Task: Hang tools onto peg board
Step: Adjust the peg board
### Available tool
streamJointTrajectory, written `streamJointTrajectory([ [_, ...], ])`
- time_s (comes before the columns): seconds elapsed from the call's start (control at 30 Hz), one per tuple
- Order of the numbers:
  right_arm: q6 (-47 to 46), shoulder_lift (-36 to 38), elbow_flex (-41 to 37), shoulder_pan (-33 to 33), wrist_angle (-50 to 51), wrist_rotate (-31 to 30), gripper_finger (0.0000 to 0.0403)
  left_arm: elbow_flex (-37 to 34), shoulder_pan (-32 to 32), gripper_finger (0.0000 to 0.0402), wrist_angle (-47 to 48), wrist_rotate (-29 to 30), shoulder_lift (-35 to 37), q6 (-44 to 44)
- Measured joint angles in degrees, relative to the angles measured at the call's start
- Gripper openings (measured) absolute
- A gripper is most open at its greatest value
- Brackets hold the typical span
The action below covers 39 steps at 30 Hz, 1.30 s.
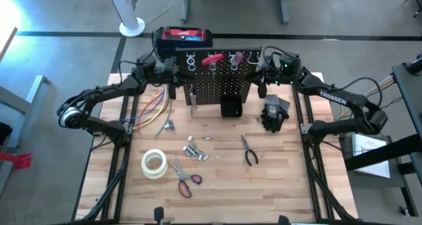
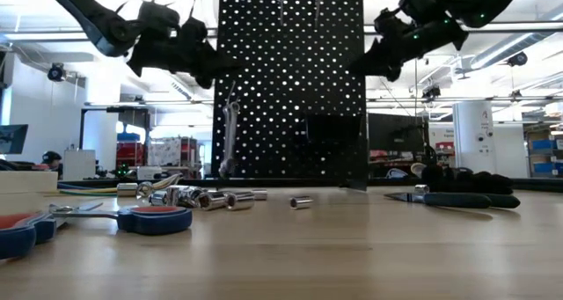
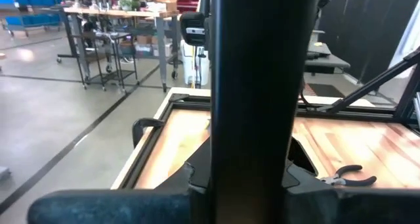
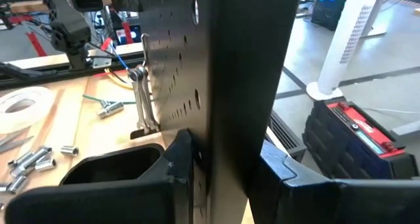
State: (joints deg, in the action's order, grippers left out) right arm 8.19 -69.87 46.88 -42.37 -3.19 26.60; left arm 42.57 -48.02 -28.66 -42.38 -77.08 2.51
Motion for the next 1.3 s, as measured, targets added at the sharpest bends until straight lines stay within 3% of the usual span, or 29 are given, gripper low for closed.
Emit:
streamJointTrajectory([
  [0.17, -0.6, -2.2, 1.8, 0.0, 0.3, -0.2, 0.0070, 2.7, -1.3, 0.0049, 3.2, -1.3, -2.2, 1.4],
  [0.3, -1.8, -2.0, 2.0, 0.0, 0.5, -2.0, 0.0112, 4.3, -1.4, 0.0052, 4.2, -2.4, -4.3, 2.2],
  [0.43, -3.3, -1.2, 2.0, 0.0, 1.5, -3.1, 0.0138, 5.3, -1.5, 0.0079, 5.0, 1.1, -4.8, 1.9],
  [0.77, -2.2, 0.1, 1.9, 0.3, 2.8, 0.3, 0.0133, 5.5, -1.9, 0.0096, 11.0, 2.4, -1.4, 5.3],
  [1.1, -0.8, 0.3, 4.5, 0.3, 3.6, 3.3, 0.0193, 5.4, -2.1, 0.0097, 15.7, 2.3, 2.3, 8.0],
  [1.3, -1.1, 0.5, 6.9, 0.2, 6.1, 5.2, 0.0209, 5.4, -2.2, 0.0097, 19.3, 2.5, 4.9, 8.5],
])
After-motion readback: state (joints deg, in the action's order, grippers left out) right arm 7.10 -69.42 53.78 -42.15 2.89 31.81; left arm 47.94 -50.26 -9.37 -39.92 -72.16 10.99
